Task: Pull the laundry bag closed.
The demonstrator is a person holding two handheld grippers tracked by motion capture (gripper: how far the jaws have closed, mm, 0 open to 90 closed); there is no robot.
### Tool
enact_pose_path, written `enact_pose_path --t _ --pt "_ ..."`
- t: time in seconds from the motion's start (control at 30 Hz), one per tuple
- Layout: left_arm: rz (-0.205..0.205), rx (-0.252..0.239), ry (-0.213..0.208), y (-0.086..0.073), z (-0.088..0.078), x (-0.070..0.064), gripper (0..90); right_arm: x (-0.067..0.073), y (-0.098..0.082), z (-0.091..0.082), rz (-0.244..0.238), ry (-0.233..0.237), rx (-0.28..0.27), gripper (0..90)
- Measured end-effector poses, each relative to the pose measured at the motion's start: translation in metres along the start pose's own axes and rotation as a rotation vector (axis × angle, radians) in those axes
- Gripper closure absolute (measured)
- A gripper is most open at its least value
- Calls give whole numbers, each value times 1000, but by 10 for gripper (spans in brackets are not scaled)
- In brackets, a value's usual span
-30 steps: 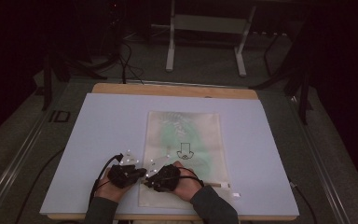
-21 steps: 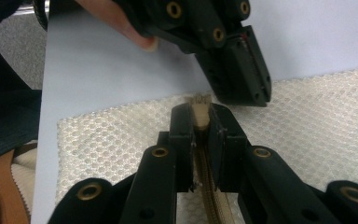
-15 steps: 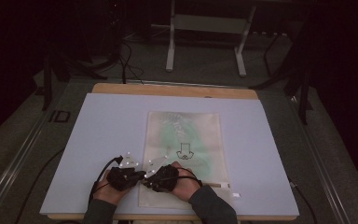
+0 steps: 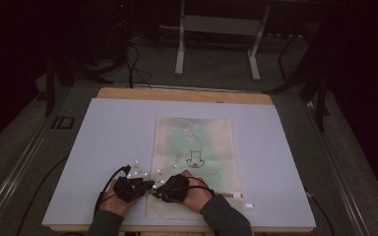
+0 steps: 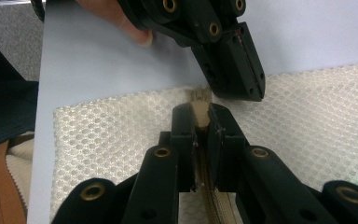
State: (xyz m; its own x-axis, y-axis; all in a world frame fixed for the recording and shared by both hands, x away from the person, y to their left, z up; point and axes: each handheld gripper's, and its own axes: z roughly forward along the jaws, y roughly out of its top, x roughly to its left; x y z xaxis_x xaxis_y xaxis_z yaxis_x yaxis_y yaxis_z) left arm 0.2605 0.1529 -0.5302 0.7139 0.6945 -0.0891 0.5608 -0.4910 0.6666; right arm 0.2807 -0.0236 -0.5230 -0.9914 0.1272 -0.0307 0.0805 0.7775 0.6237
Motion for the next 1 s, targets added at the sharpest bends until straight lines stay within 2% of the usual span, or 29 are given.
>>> enact_pose_path --t 0.6,1.0 --pt "9 10 13 1 0 -2 898 1 -3 -5 4 -20 1 827" --pt "8 12 11 1 0 -1 898 0 -13 -12 3 -21 6 827"
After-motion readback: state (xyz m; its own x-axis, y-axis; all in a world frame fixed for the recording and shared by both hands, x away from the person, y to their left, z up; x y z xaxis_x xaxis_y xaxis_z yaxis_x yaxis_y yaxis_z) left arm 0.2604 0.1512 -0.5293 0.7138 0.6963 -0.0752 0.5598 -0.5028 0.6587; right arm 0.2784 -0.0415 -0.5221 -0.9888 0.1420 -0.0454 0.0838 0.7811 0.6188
